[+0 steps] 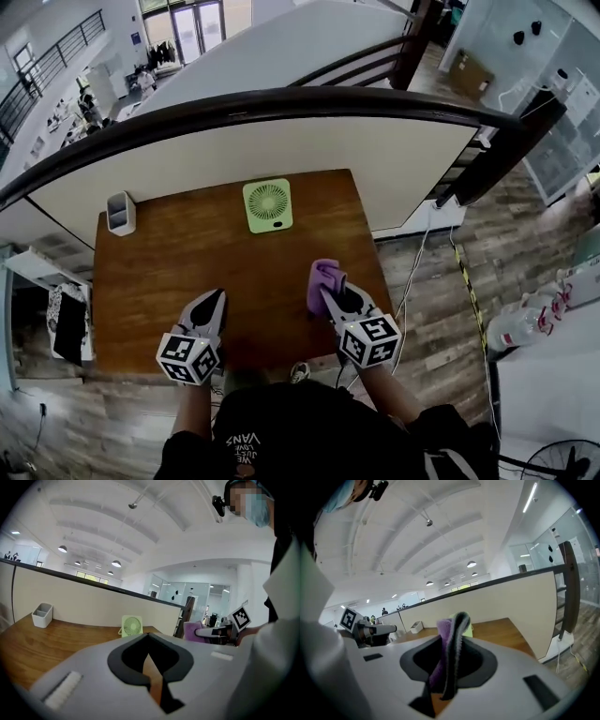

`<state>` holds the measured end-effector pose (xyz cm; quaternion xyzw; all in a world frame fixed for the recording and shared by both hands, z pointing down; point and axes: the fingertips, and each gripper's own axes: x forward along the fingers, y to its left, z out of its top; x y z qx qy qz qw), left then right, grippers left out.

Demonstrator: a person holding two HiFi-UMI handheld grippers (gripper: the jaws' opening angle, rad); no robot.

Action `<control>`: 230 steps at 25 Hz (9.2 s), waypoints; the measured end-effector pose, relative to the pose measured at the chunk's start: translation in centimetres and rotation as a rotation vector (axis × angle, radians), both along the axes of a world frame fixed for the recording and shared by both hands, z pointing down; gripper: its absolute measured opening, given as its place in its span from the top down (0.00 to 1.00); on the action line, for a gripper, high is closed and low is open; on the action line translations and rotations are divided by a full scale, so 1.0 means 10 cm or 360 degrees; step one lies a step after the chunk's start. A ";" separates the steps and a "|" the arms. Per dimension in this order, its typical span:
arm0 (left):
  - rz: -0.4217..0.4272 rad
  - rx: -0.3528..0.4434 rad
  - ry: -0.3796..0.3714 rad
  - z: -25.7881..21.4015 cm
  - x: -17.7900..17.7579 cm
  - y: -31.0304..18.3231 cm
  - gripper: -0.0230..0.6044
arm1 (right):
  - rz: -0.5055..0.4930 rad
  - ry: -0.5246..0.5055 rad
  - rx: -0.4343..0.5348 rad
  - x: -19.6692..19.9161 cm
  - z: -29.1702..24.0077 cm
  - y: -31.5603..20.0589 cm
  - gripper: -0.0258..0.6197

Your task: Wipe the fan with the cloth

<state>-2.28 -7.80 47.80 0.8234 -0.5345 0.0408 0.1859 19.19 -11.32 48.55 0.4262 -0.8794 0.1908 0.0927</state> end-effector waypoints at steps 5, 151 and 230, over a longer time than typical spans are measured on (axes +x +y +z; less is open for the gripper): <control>-0.0029 0.0084 -0.0031 -0.30 -0.03 -0.22 0.95 | -0.0048 -0.0014 0.0060 0.00 -0.13 -0.31 0.81; 0.0280 -0.0162 0.0187 1.10 -0.42 -1.80 0.94 | -0.0355 0.0421 -0.0066 -2.01 1.33 -1.67 0.81; 0.0137 0.0098 0.0153 -0.18 0.38 0.32 0.95 | 0.0047 0.0061 0.0148 0.09 -0.28 0.35 0.82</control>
